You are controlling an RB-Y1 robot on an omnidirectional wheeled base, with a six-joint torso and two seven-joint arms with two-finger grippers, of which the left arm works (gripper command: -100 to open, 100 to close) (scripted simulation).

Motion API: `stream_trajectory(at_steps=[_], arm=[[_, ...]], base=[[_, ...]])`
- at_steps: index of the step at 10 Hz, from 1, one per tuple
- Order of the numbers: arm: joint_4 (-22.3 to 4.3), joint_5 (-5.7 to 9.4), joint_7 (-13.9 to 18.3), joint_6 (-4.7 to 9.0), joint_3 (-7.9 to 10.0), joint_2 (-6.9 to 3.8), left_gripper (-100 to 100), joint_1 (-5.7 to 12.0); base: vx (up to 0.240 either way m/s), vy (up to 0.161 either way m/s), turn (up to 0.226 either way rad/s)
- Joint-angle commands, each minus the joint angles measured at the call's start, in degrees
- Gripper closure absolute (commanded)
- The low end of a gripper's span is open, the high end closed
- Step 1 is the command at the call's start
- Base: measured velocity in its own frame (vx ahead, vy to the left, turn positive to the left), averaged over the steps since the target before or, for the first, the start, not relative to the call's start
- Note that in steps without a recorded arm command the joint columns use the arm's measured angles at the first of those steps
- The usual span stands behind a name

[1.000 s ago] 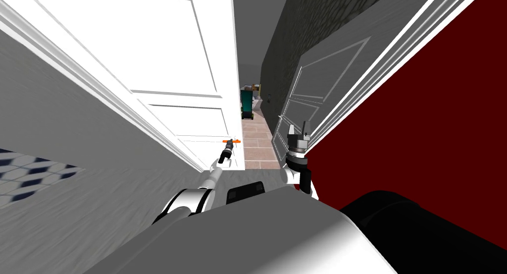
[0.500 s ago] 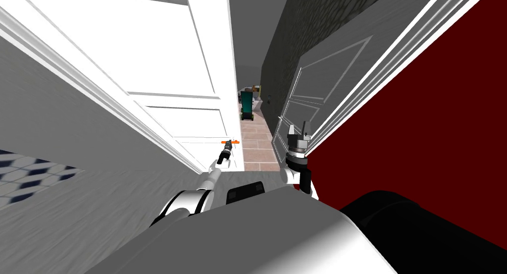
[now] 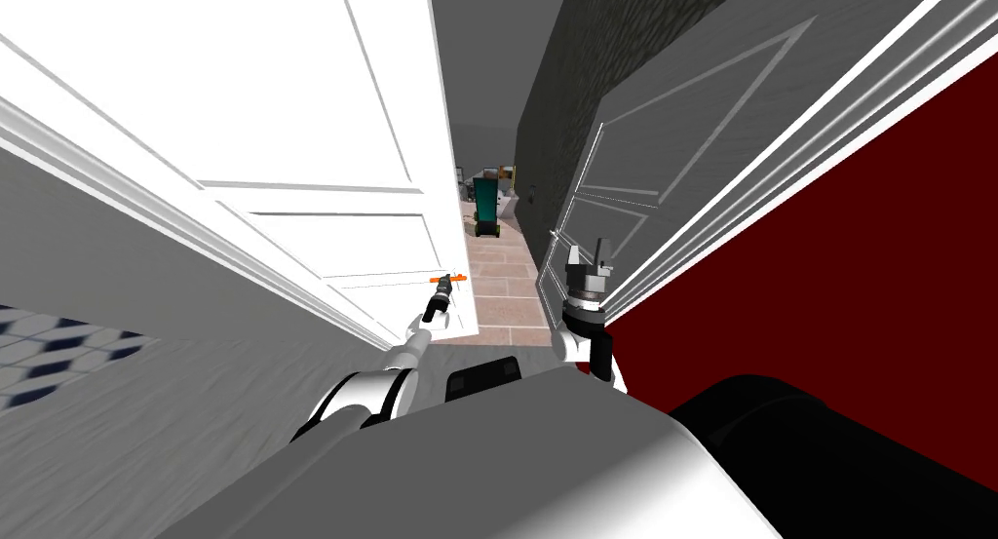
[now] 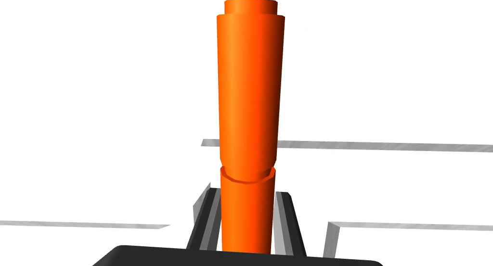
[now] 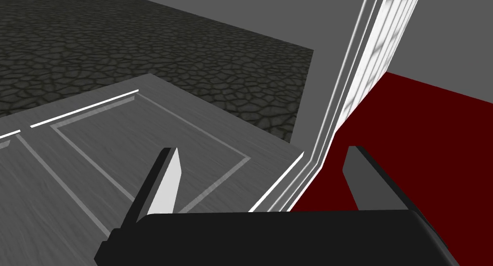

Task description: Push the door open

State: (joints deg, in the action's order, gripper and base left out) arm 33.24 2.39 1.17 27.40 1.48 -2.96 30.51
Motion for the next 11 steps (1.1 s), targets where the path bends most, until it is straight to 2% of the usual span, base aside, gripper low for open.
stream_trajectory(at_steps=[1,2,3,7,8,11], arm=[[1.78,0.13,-0.05,-0.42,0.57,-1.01,100,-0.96],[1.74,0.46,-0.36,-0.4,1.52,-1.56,100,-1.06],[1.86,0.46,-0.36,-0.4,1.52,-1.56,100,-1.06],[1.62,1.39,-1.25,-0.34,4.24,-2.84,100,-1.33],[1.62,1.39,-1.25,-0.34,4.24,-2.84,100,-1.33],[1.53,2.09,-1.92,-0.3,6.31,-3.59,100,-1.54]], base=[[0.136,-0.082,0.04],[0.159,-0.088,0.04],[0.127,-0.086,0.066],[0.161,-0.122,0.068],[0.127,-0.117,0.041],[0.163,-0.138,0.081]])
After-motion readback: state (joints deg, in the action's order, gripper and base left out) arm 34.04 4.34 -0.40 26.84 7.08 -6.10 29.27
